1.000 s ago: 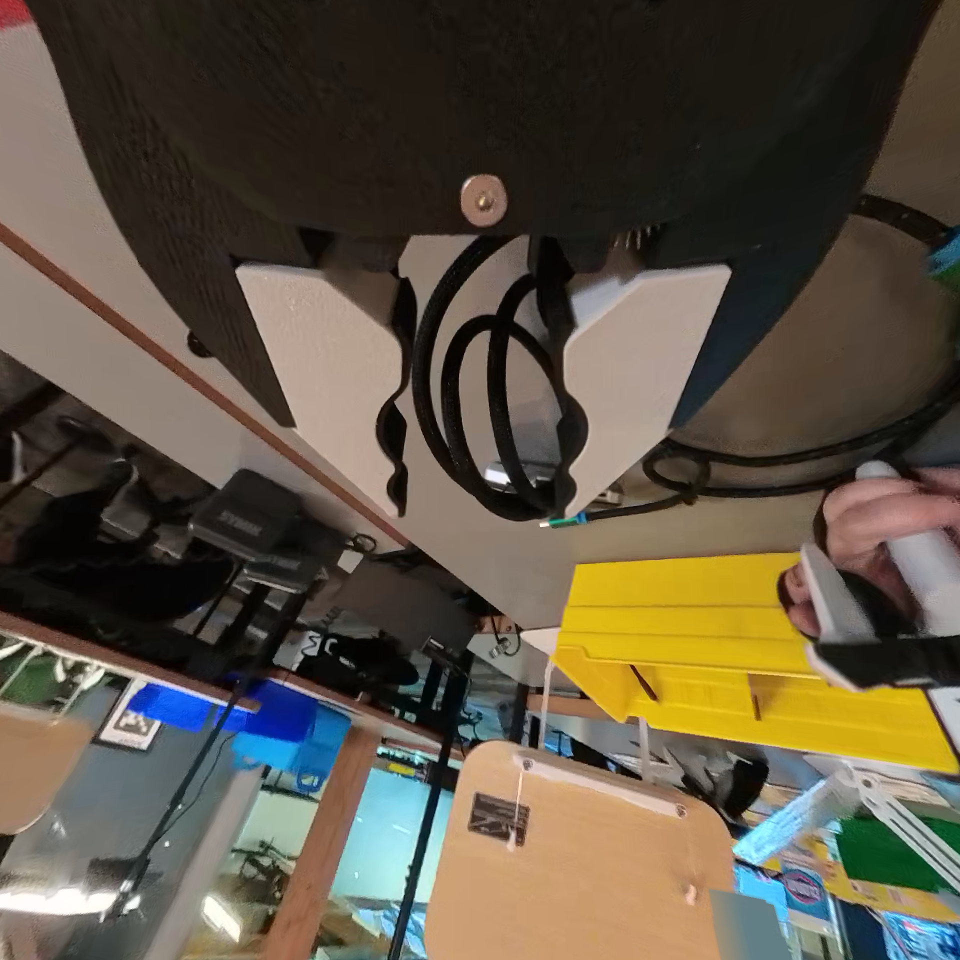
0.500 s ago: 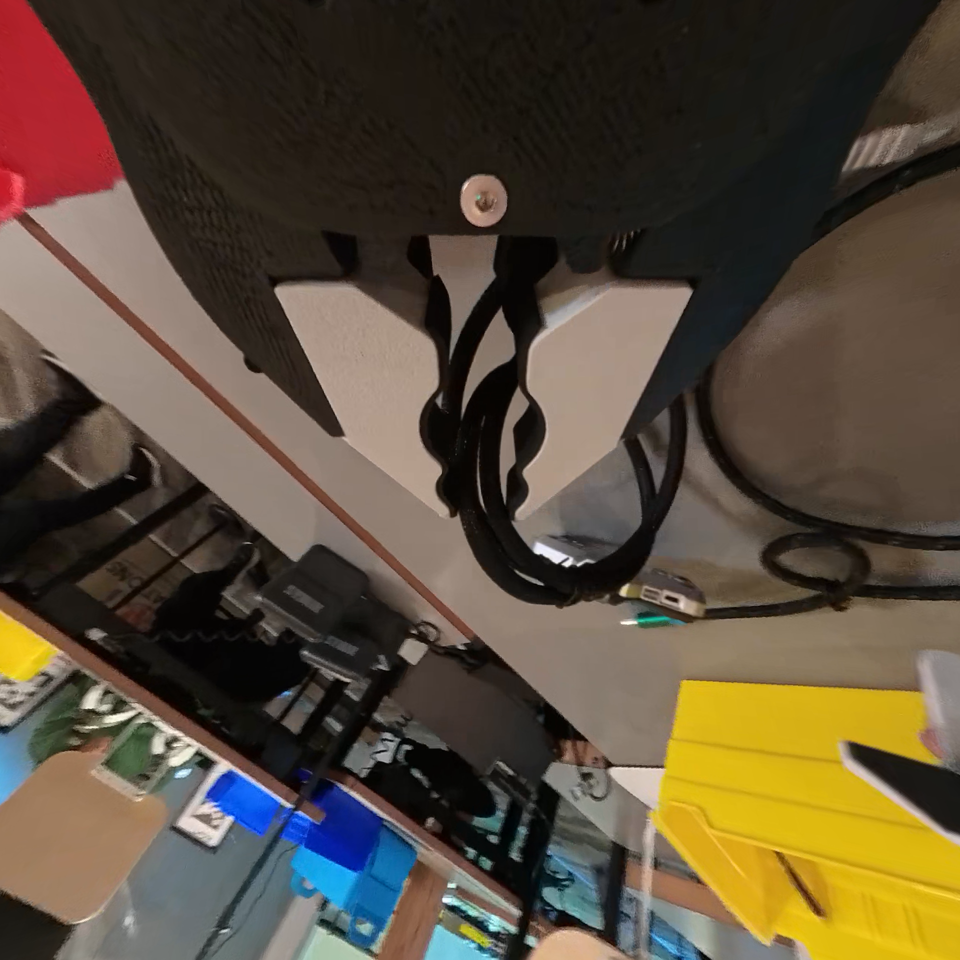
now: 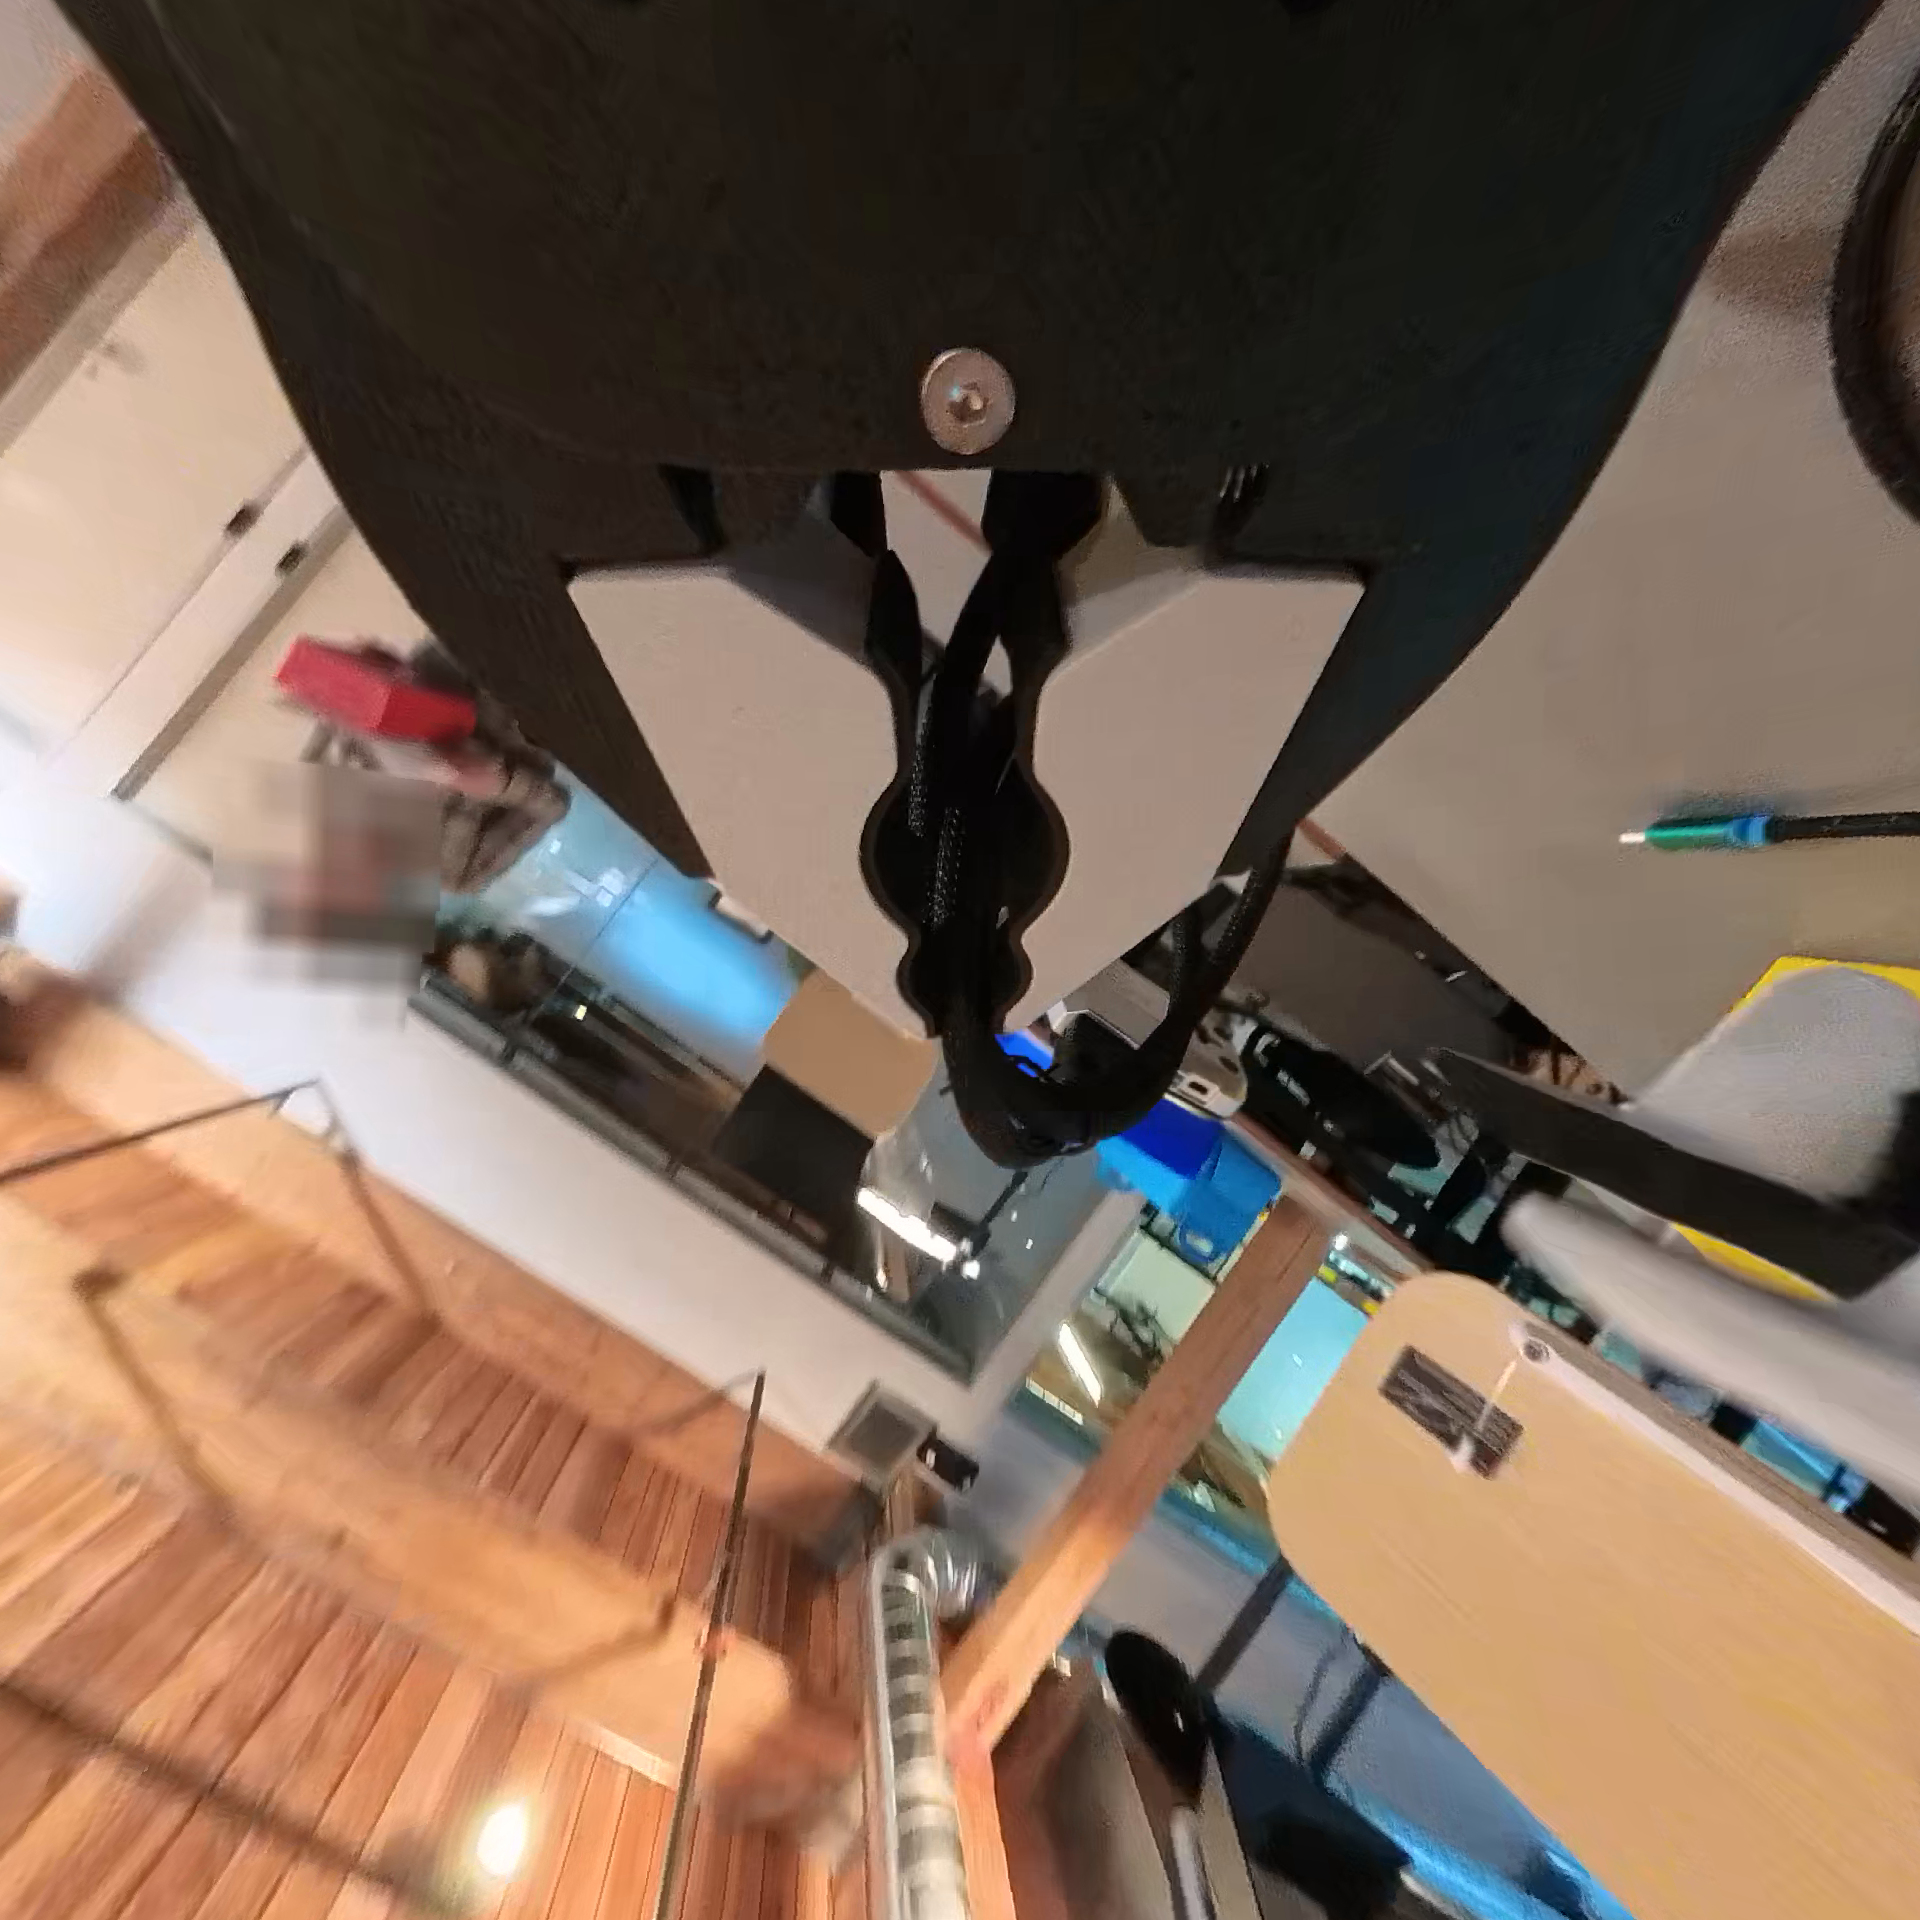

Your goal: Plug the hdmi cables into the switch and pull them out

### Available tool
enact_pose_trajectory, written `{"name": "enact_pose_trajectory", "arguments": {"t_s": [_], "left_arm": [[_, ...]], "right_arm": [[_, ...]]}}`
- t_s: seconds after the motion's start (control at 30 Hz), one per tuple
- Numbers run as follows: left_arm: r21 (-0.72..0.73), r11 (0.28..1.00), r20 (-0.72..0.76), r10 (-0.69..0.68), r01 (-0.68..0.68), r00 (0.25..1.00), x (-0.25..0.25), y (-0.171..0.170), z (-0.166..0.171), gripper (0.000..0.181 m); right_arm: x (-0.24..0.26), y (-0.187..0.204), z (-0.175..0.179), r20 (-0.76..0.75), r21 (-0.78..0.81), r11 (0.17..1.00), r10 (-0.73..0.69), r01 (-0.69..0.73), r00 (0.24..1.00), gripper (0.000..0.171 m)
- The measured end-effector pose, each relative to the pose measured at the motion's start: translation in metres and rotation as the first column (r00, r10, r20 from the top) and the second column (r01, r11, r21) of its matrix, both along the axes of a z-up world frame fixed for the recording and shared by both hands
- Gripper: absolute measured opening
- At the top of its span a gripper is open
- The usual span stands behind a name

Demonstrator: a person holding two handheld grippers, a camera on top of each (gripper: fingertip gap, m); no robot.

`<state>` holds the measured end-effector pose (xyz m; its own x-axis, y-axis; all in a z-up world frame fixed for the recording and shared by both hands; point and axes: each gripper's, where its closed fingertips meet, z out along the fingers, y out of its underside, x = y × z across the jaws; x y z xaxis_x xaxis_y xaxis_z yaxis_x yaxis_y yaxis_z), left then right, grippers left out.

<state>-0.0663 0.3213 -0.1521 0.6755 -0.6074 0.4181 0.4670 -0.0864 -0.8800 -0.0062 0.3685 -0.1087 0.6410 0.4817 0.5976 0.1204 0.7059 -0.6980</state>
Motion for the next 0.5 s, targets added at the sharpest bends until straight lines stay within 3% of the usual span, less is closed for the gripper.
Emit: {"name": "enact_pose_trajectory", "arguments": {"t_s": [0.1,0.2,0.3,0.4,0.43,0.5], "left_arm": [[-0.073,0.986,0.363,-0.115,0.151,0.925,-0.016,0.015,0.018,0.102],[-0.087,0.967,0.565,-0.151,0.24,0.811,-0.032,0.033,0.018,0.105],[-0.005,0.96,0.668,-0.206,0.281,0.715,-0.045,0.037,0.026,0.091],[0.119,0.933,0.731,-0.313,0.339,0.606,-0.051,0.031,0.042,0.066],[0.112,0.935,0.723,-0.31,0.338,0.618,-0.051,0.032,0.039,0.044],[0.088,0.944,0.715,-0.282,0.318,0.64,-0.051,0.037,0.035,0.037]], "right_arm": [[-0.003,-0.023,0.01,0.008,0.15,0.989,0.002,-0.004,1.0,0.008],[-0.011,-0.048,0.015,0.036,0.308,0.951,-0.01,-0.001,0.999,0.008],[-0.025,-0.07,0.011,0.115,0.441,0.898,-0.043,-0.012,0.992,0.008],[-0.037,-0.082,0.001,0.191,0.546,0.837,-0.105,-0.017,0.976,0.008],[-0.038,-0.084,-0.001,0.194,0.571,0.821,-0.123,-0.01,0.973,0.008],[-0.039,-0.081,-0.003,0.204,0.587,0.81,-0.152,0.004,0.967,0.009]]}}
